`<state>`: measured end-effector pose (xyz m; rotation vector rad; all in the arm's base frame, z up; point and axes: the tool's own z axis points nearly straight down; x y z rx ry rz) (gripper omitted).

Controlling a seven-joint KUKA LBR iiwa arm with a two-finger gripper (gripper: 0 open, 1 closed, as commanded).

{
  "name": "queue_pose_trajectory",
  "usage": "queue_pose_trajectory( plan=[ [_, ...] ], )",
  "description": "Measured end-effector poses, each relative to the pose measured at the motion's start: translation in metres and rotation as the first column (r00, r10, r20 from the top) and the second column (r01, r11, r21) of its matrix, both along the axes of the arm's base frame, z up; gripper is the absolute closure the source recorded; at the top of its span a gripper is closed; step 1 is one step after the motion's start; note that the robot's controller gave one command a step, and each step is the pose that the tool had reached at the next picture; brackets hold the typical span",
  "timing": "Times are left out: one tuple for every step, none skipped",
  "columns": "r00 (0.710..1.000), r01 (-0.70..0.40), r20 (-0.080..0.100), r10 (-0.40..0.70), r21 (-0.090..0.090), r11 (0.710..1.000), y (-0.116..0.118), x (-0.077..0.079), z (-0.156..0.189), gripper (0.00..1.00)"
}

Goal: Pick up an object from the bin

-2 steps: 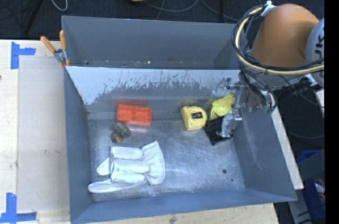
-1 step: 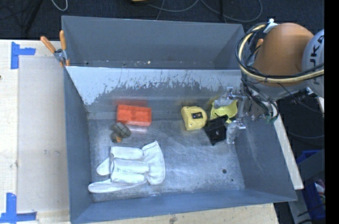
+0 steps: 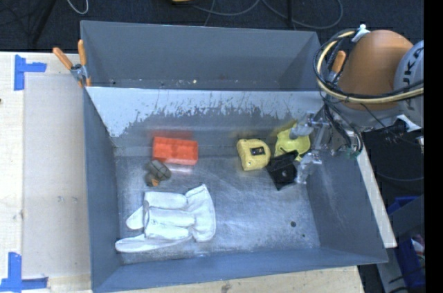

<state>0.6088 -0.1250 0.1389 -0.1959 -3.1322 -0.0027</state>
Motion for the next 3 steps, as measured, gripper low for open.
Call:
queue_pose_trajectory(
  plan=[
    [1.0,0.03,0.002,-0.03,-0.002,1.0,-0.003,-0.014,0.006,0.0],
    [0.999,0.039,0.009,-0.039,-0.001,0.999,-0.009,-0.009,-0.058,0.0],
    [0.999,0.04,0.004,-0.04,-0.002,0.999,-0.008,-0.012,-0.055,1.0]
  ],
)
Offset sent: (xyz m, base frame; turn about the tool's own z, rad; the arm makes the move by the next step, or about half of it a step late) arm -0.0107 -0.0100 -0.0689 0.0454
